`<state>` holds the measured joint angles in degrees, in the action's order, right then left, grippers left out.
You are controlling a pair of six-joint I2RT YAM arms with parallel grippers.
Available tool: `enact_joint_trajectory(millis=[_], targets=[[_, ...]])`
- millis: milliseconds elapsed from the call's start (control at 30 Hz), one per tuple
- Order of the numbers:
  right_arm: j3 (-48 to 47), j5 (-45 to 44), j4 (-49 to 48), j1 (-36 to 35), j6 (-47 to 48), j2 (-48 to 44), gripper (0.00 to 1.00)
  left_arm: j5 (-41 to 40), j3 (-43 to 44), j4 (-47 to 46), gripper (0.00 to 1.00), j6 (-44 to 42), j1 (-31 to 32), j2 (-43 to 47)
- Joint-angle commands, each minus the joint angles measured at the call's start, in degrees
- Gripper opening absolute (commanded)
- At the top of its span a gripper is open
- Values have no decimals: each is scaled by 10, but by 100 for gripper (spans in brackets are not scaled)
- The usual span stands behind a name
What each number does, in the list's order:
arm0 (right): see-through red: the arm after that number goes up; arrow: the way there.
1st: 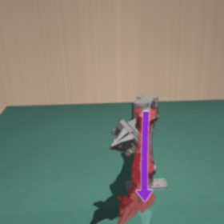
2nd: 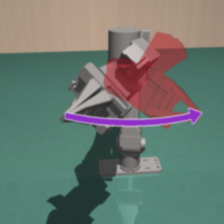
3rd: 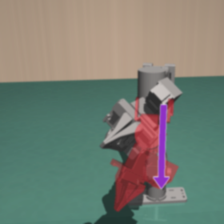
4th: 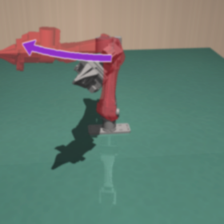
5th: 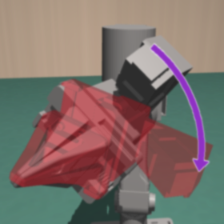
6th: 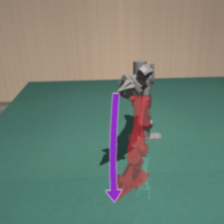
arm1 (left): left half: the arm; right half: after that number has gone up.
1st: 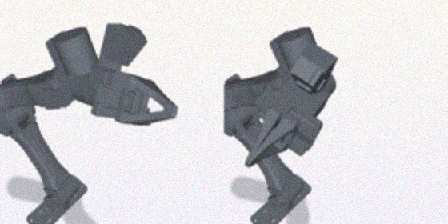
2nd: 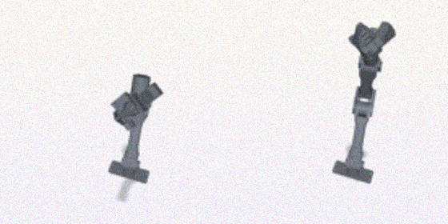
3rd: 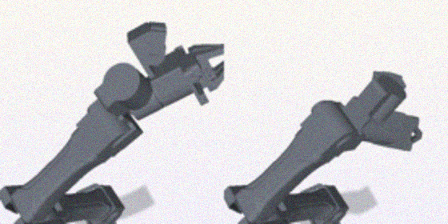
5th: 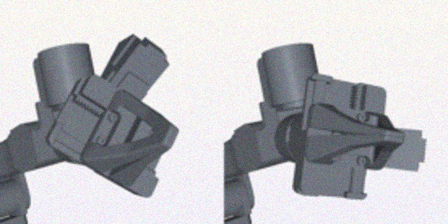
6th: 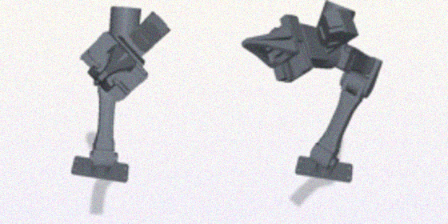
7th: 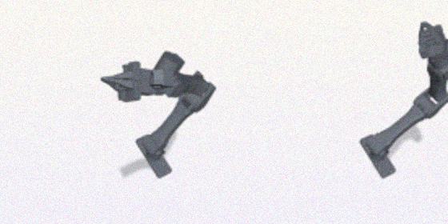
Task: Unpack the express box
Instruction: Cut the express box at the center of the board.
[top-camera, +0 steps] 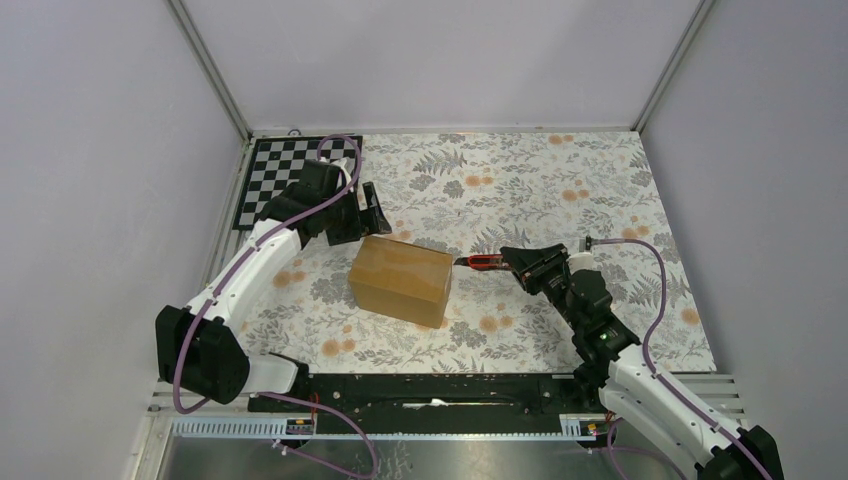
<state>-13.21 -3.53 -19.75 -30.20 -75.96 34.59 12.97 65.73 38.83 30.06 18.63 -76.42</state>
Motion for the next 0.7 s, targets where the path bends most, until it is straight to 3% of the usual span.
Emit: enact_joint_trajectory(millis=[0,667], targets=[[-4,0,-22,2,-8,-9,0,14,-4,-30,84,4,-4,14],[4,3,-55,1,-22,8,0,17,-4,-33,84,5,-4,10]])
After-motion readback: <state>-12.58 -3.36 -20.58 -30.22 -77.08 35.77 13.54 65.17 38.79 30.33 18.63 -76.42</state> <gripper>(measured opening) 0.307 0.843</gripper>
